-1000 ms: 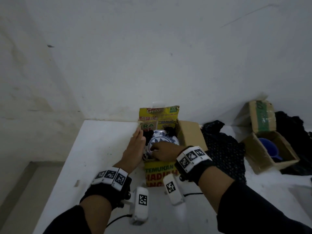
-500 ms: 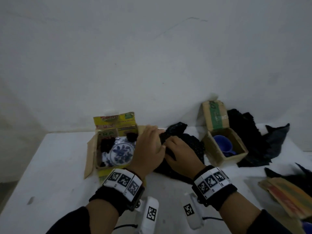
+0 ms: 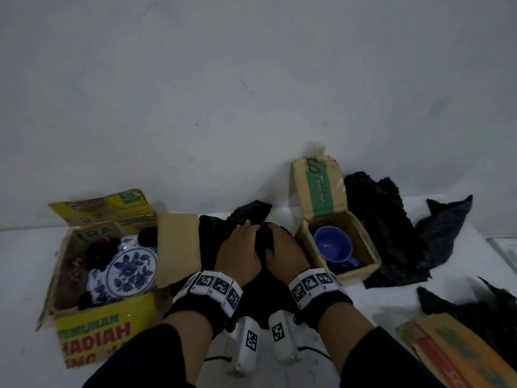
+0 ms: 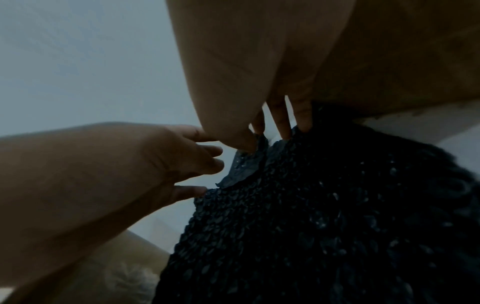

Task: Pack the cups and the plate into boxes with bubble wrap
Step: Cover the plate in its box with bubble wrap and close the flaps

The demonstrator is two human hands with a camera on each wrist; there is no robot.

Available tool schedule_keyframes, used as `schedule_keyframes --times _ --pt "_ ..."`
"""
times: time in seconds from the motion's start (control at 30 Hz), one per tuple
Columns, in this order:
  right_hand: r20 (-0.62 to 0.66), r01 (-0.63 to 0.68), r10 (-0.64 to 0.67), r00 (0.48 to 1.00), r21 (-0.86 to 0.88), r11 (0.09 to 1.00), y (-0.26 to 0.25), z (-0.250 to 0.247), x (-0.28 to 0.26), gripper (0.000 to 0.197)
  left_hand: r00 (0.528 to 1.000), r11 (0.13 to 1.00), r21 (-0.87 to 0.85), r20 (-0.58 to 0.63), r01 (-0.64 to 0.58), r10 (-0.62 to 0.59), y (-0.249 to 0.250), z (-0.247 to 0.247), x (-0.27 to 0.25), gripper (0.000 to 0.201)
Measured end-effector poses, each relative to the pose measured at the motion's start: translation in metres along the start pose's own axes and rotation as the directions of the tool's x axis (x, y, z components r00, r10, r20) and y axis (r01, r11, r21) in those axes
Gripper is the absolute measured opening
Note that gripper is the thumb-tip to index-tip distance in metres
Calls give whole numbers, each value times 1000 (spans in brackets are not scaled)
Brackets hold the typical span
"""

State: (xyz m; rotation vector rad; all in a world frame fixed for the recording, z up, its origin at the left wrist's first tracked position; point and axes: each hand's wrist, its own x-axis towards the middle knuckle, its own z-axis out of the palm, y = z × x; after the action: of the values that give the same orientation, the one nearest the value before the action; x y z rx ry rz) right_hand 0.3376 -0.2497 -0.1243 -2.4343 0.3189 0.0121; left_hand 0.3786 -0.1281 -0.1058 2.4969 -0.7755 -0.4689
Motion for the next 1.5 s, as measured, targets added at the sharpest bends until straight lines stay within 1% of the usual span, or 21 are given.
schedule_keyframes --times 0.07,0.1,0.17,0.2,0.33,0.43,0.5,0.6,0.67,0.73,0.83,0.87,0.9,0.93,1.0,1.07,1.1,1.17,1.27,1.4,1.5 --pt "27 -15 15 1000 -2 1000 7 5 9 42 999 997 74 -4 32 -32 -3 5 12 58" --pt "42 -23 24 999 -21 1000 10 8 12 45 999 995 93 -11 42 -41 -6 8 16 58" --pt "49 -45 51 997 -109 993 15 16 17 56 998 994 98 -30 52 -49 -9 14 23 57" --pt "52 -56 65 997 -162 985 16 20 18 56 998 994 97 -34 59 -56 -11 17 24 56" --pt "56 -96 119 991 -310 946 13 25 20 38 996 991 103 -25 82 -80 -15 25 25 55" --pt "29 -105 120 992 -310 945 10 22 20 34 997 987 143 -24 78 -76 -17 25 26 56" --pt "19 -110 121 992 -300 947 8 20 19 32 997 978 194 -10 80 -80 -15 24 25 52" --pt "28 -142 155 987 -272 952 5 15 15 22 994 959 269 -85 87 -66 -12 22 22 32" --pt "31 -164 177 984 -252 954 3 12 13 18 985 968 225 -157 112 -77 -12 21 19 27" --pt "17 -180 188 982 -215 960 -1 10 10 27 977 984 137 -194 113 -85 -12 17 17 25" --pt "2 -185 185 983 -79 980 -7 5 6 64 978 997 43 -200 67 -57 -6 8 11 21" --pt "23 -174 176 984 -80 982 -9 2 4 74 978 999 22 -203 47 -42 -4 5 9 21" --pt "54 -167 175 983 -116 979 -12 0 2 78 977 1000 4 -213 25 -24 -1 3 6 20" --pt "80 -166 181 980 -165 972 -14 -2 1 76 975 1000 -10 -224 4 -6 1 1 3 20" --pt "90 -194 223 971 -254 948 -18 -3 -2 55 973 999 -28 -229 -15 8 3 -3 -3 20" --pt "85 -207 248 965 -333 920 -19 -3 -4 35 979 999 -37 -202 6 -14 1 -3 -8 22" --pt "102 -187 241 965 -378 907 -19 -2 -4 31 983 999 -40 -179 22 -28 0 -2 -10 23" --pt "164 -122 212 963 -437 891 -16 0 -5 30 991 998 -50 -128 37 -43 -5 1 -13 24" --pt "234 -99 230 945 -462 881 -12 5 -9 37 996 997 -56 -70 59 -63 -11 8 -18 22" --pt "220 -85 215 951 -482 872 -11 7 -17 35 997 996 -60 -9 70 -71 -12 14 -19 31" --pt "154 -74 157 975 -443 894 -17 3 -23 36 995 987 -127 -8 94 -95 -8 13 -20 37"
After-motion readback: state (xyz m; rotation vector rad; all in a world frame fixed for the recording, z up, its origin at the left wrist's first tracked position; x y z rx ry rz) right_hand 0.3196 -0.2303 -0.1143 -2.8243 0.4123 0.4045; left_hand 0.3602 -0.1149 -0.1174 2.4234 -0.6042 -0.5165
